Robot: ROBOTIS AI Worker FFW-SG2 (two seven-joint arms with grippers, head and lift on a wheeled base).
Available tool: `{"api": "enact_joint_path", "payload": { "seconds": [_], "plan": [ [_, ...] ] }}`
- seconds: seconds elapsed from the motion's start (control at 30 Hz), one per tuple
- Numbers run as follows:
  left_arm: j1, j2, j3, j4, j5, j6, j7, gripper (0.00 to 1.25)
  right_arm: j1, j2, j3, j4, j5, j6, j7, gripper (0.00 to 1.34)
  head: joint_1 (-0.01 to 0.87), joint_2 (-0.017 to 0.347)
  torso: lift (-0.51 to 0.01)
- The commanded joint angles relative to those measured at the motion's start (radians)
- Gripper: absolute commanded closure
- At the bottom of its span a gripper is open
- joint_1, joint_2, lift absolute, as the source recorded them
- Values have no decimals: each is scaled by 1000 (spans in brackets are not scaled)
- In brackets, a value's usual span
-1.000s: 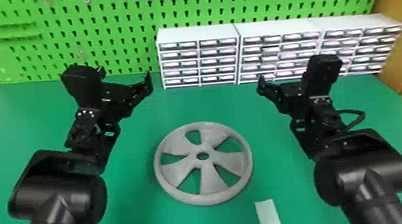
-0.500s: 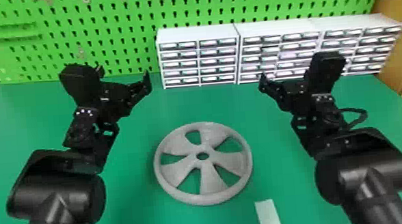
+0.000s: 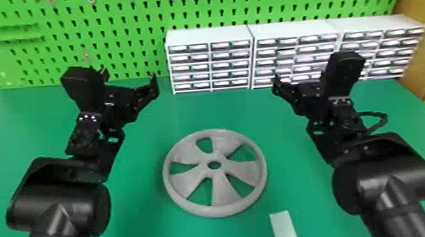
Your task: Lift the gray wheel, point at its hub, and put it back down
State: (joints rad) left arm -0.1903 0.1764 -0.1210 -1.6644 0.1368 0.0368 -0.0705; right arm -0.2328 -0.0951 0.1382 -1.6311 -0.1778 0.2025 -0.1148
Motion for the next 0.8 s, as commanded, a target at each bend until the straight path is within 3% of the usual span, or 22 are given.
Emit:
{"api": "enact_joint_path", "payload": {
  "seconds": [0.0,0.77],
  "plan": [
    [0,0,-3,0,1,0,0,75,1,0,1,-1,0,0,0,73,692,48,-88],
    [-5,0,-11,0,6,0,1,81,1,-5,1,-9,3,2,0,78,692,48,-88]
  ]
}}
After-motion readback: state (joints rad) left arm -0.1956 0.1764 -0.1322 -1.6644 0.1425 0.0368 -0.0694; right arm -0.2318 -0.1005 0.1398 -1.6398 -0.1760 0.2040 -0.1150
